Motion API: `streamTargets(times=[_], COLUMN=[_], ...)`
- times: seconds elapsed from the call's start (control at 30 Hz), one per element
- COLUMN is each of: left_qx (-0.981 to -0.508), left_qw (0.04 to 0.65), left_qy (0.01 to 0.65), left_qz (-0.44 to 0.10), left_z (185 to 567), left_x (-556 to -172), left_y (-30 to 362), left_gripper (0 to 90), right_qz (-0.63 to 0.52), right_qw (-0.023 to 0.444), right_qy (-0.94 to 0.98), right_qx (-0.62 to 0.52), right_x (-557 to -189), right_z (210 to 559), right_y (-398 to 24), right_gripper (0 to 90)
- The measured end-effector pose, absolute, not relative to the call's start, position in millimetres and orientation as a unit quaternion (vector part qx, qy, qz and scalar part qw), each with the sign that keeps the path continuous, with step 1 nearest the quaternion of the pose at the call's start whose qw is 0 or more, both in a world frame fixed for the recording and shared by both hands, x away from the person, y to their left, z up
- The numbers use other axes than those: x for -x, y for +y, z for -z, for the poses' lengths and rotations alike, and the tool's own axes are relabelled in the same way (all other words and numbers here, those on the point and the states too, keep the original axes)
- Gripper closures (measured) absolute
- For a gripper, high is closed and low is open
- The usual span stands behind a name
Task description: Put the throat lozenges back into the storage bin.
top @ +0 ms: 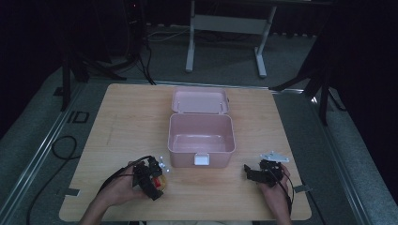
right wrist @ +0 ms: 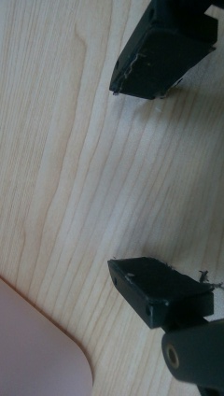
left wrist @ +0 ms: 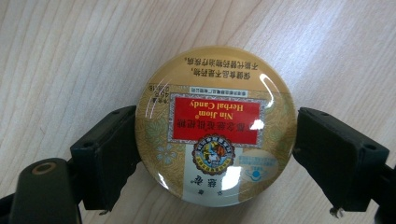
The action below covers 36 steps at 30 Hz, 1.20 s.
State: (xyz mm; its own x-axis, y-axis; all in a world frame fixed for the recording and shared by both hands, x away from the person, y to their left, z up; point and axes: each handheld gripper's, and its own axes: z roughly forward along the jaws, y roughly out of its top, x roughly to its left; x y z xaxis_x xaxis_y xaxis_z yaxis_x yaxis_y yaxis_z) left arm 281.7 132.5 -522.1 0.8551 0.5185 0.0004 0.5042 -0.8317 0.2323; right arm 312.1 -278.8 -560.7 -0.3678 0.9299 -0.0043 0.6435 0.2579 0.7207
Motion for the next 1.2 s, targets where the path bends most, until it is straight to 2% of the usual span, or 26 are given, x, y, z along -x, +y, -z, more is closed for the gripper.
streamTargets(times=[0.33,1.2], left_qx=[-0.960,-0.959], left_qw=[0.099,0.101], left_qy=[0.259,0.259], left_qz=[-0.043,-0.050], left_z=[524,505], left_x=[-282,-284], left_y=[129,138], left_gripper=[20.0,20.5], right_qz=[-0.323,-0.323], right_qw=[0.222,0.222], right_qy=[0.761,0.761], right_qx=[-0.517,-0.516], right_x=[-312,-312], right_z=[561,561], right_y=[-279,-279], right_gripper=[12.7,12.7])
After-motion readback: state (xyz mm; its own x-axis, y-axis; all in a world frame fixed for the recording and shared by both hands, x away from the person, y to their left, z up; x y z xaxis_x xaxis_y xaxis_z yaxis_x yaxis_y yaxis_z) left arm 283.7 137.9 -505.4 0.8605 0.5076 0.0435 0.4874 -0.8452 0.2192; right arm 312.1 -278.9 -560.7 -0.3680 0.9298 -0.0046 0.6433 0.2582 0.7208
